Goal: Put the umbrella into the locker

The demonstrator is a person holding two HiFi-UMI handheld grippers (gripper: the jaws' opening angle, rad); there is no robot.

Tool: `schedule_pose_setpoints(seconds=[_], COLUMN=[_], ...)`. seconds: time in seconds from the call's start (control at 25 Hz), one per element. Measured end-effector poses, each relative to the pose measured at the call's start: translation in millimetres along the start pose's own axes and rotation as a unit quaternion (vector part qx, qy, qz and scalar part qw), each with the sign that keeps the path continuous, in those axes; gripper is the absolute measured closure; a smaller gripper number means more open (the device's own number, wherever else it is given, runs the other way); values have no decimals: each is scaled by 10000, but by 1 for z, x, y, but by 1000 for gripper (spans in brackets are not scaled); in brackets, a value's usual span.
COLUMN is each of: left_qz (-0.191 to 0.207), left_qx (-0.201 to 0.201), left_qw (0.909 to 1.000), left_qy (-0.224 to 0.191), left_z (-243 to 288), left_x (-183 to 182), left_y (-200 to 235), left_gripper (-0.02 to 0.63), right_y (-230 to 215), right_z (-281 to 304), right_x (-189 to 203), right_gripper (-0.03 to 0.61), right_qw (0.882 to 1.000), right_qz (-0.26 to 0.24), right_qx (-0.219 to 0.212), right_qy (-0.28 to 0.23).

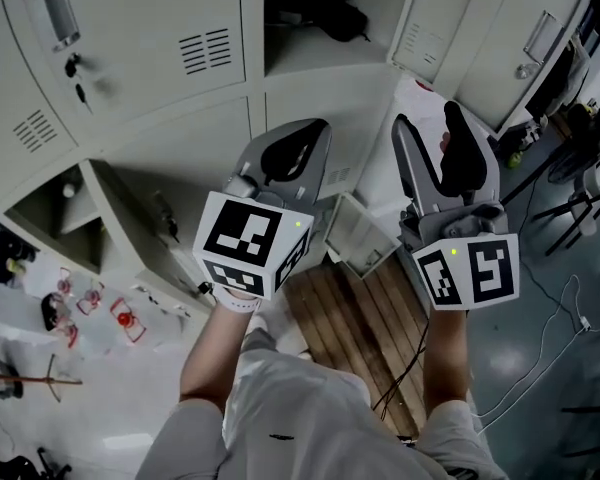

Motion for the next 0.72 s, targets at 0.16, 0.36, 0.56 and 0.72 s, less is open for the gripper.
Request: schedule_pose_setpoints(seconds=[0.16, 0.36, 0.56, 0.72], left_qz=[-126, -249, -401, -571], left_qx=[54, 72, 135, -39], left_qw=[9999, 9996, 9991, 9984], left_qy=[-31, -83, -52, -4], left_z=[-15, -26, -38, -52], left_x=[10, 31, 46, 61], left_y=[-6, -13, -20, -17], left_gripper=[595, 595, 595, 595], right_y=[11, 26, 28, 23], right_z=[-22, -50, -72, -88], right_x=[8, 43, 68, 78], right_gripper=[328, 367, 426, 523], right_qw=[9999, 9986, 9960, 9921], right_qz=[24, -15, 65, 276], right_qx=[35, 252, 494, 761], right_qy=[142, 458, 736, 954])
Point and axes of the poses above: the fingertips, and each gripper's own axes: z forward along the fingers, y to its left, x out of its underside, the point moved 1 cm from there along -z, backward along the fingers, and after that the axes turned 7 degrees about -z, right-handed, at the moved point
